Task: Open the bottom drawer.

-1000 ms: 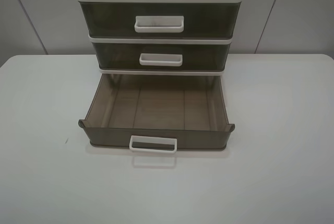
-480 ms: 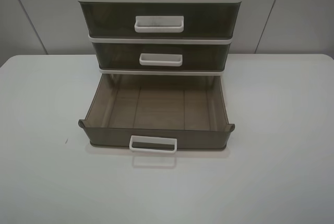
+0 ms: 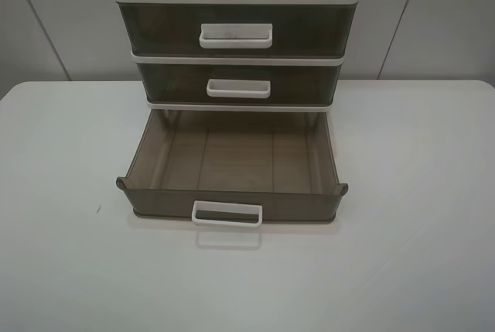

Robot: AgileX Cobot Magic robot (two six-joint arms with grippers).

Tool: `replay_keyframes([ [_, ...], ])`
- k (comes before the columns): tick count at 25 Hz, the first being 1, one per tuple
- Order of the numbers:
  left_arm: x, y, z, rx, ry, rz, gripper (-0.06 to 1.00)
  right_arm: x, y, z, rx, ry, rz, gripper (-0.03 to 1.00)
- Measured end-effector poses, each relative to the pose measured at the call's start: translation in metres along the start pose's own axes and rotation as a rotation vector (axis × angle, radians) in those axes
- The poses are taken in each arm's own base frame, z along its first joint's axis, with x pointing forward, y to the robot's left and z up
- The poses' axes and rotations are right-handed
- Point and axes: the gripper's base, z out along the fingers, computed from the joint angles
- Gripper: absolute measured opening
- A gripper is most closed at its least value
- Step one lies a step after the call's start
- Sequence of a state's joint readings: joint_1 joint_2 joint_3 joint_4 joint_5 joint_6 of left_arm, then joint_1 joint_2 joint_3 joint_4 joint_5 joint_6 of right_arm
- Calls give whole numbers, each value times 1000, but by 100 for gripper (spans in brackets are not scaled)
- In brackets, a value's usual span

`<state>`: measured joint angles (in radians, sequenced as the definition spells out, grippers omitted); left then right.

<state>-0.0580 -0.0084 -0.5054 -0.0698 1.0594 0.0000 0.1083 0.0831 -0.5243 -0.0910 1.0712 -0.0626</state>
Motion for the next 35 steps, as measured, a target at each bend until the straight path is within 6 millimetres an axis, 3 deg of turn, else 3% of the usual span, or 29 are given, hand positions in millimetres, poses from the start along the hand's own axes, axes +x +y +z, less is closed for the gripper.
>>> replay_keyframes([
  [8, 0, 0, 0, 0, 0, 0, 74, 7, 1, -12, 108, -75, 60, 65],
  [35, 0, 0, 0, -2, 0, 1, 74, 8, -4, -13, 154, -76, 119, 65],
])
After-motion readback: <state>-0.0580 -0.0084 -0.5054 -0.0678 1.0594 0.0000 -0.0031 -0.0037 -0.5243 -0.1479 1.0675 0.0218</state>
